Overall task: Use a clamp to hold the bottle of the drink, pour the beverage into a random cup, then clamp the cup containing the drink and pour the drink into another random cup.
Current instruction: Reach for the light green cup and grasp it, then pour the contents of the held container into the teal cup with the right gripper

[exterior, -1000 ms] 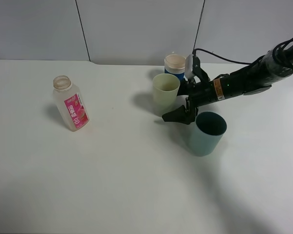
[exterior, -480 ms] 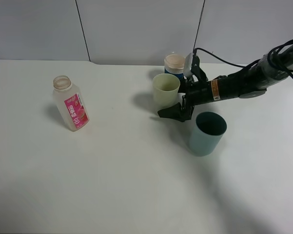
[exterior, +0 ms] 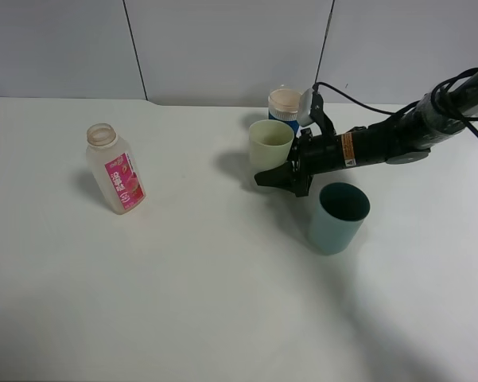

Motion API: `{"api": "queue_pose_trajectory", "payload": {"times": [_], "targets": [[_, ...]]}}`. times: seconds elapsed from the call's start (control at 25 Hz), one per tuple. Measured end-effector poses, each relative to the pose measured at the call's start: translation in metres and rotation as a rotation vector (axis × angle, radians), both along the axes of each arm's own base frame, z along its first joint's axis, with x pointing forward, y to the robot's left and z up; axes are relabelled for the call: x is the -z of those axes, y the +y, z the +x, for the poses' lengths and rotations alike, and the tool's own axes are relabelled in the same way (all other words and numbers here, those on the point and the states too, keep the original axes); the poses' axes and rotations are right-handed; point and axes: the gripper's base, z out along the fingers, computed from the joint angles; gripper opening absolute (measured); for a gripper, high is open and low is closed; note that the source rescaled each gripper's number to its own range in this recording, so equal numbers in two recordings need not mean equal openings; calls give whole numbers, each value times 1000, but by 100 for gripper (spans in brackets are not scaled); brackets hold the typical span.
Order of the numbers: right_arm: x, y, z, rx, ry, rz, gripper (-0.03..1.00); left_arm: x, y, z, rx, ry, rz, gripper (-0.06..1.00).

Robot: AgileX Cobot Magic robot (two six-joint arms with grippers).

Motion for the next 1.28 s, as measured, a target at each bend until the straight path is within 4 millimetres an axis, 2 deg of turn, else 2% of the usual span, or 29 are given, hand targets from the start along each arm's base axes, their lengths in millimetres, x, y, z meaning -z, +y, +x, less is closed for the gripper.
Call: {"api": "queue_pose_trajectory", "payload": {"times": [0.28,0.44,0.92,1.28], "targets": [[0,0,0,18,47,13,0,0,0,0,0,0,0,100],[-7,-1,1,18,34,-15,0,0,0,0,0,0,0,100],[-90,-6,2,111,-15,-84,0,0,0,0,0,0,0,100],[-146,-11,-11,139,-56,-124,0,0,0,0,0,0,0,100]]}}
